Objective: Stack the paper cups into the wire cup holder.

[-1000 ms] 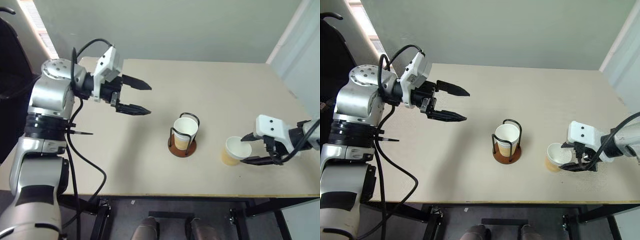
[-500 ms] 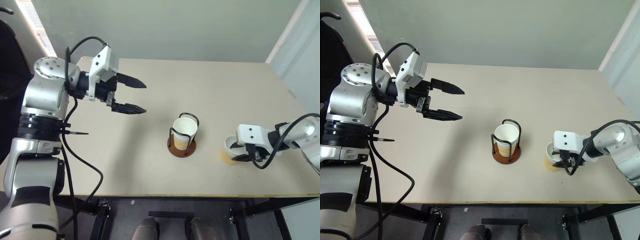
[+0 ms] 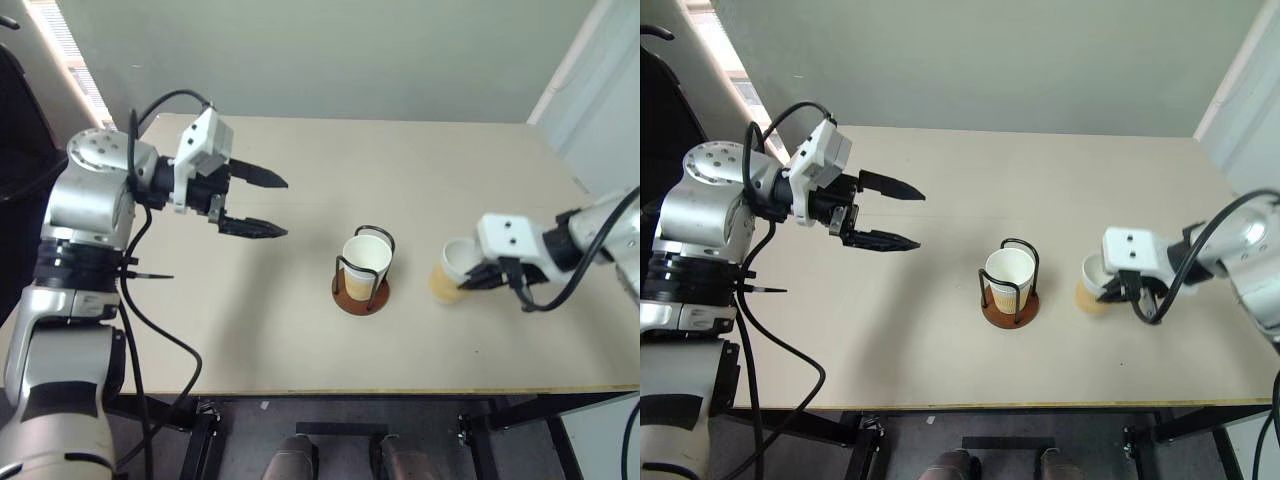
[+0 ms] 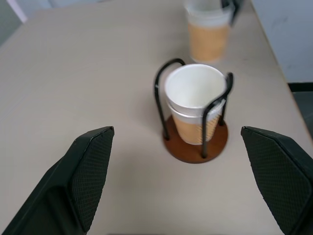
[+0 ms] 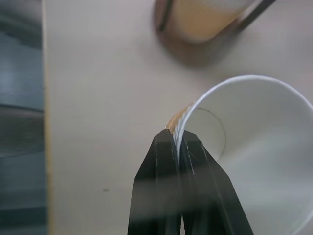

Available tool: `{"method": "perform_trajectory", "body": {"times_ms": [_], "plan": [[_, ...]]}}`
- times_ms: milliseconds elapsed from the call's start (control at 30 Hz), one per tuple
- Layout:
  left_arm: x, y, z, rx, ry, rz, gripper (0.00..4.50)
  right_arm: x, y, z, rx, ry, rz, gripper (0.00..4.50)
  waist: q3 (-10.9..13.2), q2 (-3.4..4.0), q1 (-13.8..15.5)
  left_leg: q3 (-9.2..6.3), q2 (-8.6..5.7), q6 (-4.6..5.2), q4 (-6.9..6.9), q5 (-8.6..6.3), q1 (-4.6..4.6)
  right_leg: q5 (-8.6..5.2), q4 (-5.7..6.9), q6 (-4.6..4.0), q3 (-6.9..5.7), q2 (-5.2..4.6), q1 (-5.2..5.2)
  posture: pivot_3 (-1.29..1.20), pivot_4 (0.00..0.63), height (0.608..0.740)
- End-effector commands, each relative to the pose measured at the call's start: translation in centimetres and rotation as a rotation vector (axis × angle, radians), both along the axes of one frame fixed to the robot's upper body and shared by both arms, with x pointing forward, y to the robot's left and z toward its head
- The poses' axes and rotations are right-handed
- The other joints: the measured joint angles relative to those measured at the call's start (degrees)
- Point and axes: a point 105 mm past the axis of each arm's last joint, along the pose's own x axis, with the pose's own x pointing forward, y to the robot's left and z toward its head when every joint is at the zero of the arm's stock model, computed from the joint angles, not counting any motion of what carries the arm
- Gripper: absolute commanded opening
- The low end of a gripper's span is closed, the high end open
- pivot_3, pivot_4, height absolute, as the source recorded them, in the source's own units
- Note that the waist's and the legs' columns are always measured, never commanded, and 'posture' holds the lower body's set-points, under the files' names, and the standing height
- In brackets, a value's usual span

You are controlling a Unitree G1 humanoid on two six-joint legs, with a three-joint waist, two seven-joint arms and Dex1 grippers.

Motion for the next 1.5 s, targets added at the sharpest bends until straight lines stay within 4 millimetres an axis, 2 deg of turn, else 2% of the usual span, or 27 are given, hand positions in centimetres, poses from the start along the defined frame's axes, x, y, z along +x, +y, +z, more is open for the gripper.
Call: {"method": "perform_trajectory", "body": {"times_ms": [33,100,167,433,567,700,967,1200,1367,1500], "plan": [[-1.3,-0.1,0.6,0.005,-0.014,-0.063,4.5,-0.2,1.6,3.5,0.034,-0.089,0.069,0.03,0.0,0.0,-0.13,0.0,0.0,0.0,-0.01,0.0,0.0,-0.01,0.02,-0.02,0.0,0.0,-0.02,0.0,0.15,0.74],[-1.4,-0.2,0.3,0.001,-0.011,-0.066,4.5,-0.7,3.7,5.2,0.053,-0.118,0.158,0.03,0.0,0.0,-0.18,-0.01,0.02,0.0,-0.03,0.0,0.0,-0.04,0.05,-0.07,-0.03,0.01,-0.04,0.0,0.15,0.74],[-1.4,-0.3,0.2,0.001,-0.009,-0.067,4.5,-1.0,5.0,6.0,0.056,-0.133,0.222,0.03,0.0,0.0,-0.18,-0.01,0.02,-0.01,-0.04,0.01,-0.02,-0.06,0.12,-0.12,-0.03,0.01,-0.12,0.0,0.15,0.74],[-1.6,-0.4,0.0,0.01,-0.003,-0.071,4.5,-1.4,9.5,5.7,0.031,-0.154,0.411,0.03,0.0,0.01,-0.29,-0.06,0.02,-0.09,-0.05,0.06,-0.05,-0.12,0.14,-0.23,-0.08,0.01,-0.19,0.0,0.15,0.74],[-1.9,-0.3,0.1,0.012,-0.002,-0.075,4.5,-0.1,10.2,4.4,-0.031,-0.174,0.446,0.03,0.0,0.01,-0.24,-0.13,0.03,-0.14,-0.07,0.08,-0.08,-0.16,0.17,-0.3,-0.14,0.01,-0.22,0.0,0.15,0.74],[-2.1,-0.3,0.2,0.011,-0.001,-0.076,4.5,0.8,9.9,3.7,-0.083,-0.183,0.455,0.03,0.01,0.01,-0.23,-0.14,0.03,-0.14,-0.07,0.09,-0.09,-0.14,0.19,-0.32,-0.14,0.01,-0.24,0.0,0.15,0.74],[-2.3,-0.2,0.2,0.008,-0.001,-0.065,4.5,0.6,9.4,2.0,-0.145,-0.133,0.5,0.03,0.01,0.01,-0.32,-0.15,0.03,-0.31,-0.2,0.18,-0.14,-0.17,0.21,-0.37,-0.15,0.01,-0.33,0.0,0.15,0.74],[-2.2,-0.3,0.3,0.005,-0.007,-0.064,4.5,0.6,10.8,1.4,-0.157,-0.182,0.538,0.03,0.01,0.01,-0.49,-0.15,0.03,-0.33,-0.19,0.19,-0.12,-0.15,0.27,-0.4,-0.15,0.01,-0.33,0.0,0.15,0.74],[-2.1,-0.4,0.3,0.002,-0.009,-0.066,4.5,1.1,11.5,1.8,-0.142,-0.216,0.534,1.58,0.0,0.01,-0.5,-0.16,0.04,-0.33,-0.18,0.2,-0.12,-0.16,0.35,-0.45,-0.16,0.01,-0.36,0.0,0.15,0.74],[-2.1,-0.5,0.3,-0.002,-0.011,-0.062,4.5,2.1,12.0,3.7,-0.062,-0.281,0.475,2.94,0.01,0.01,-0.54,-0.16,0.04,-0.36,-0.18,0.22,-0.12,-0.16,0.39,-0.47,-0.15,0.01,-0.39,0.0,0.15,0.74]]}}
